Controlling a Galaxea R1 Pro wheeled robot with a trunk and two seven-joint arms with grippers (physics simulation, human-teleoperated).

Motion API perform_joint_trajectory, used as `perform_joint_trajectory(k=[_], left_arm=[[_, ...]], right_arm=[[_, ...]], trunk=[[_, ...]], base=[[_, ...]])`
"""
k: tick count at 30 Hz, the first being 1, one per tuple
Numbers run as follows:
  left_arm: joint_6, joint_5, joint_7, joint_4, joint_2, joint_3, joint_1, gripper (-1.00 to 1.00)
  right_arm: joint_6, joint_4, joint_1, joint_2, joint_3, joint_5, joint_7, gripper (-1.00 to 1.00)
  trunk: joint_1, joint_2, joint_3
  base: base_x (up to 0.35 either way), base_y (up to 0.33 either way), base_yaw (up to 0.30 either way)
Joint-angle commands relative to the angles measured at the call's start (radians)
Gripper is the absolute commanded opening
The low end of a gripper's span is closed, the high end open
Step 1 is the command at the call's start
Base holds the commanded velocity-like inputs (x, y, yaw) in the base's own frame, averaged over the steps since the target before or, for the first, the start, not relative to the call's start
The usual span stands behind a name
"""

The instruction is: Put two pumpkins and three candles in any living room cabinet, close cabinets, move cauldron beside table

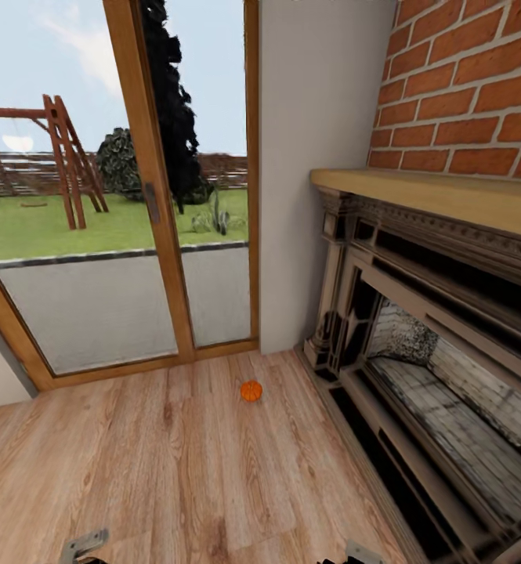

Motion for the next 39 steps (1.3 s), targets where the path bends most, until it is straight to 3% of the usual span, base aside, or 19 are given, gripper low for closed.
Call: perform_joint_trajectory(k=[1,10,21,39], left_arm=[[-0.006,0.0,0.0,0.002,0.0,-0.001,0.0,-1.0],[-0.025,0.001,0.0,0.006,-0.014,-0.004,0.001,-1.0],[-0.027,0.001,-0.003,0.008,-0.021,-0.004,0.001,-1.0],[-0.031,0.001,-0.004,0.008,-0.022,-0.005,0.001,-1.0]], right_arm=[[-0.003,0.001,0.0,0.001,0.001,-0.001,0.0,1.0],[-0.007,0.004,0.0,0.002,0.0,-0.002,0.0,1.0],[-0.008,0.004,0.0,0.002,0.001,-0.002,0.0,1.0],[-0.007,0.004,0.0,0.001,0.0,-0.002,0.0,1.0]], trunk=[[-0.004,0.007,0.003],[-0.038,0.07,0.031],[-0.038,0.07,0.031],[-0.038,0.07,0.031]], base=[[0.0,0.0,0.0],[0.0,0.0,0.0],[0.0,0.0,-0.032],[0.0,0.037,-0.267]])
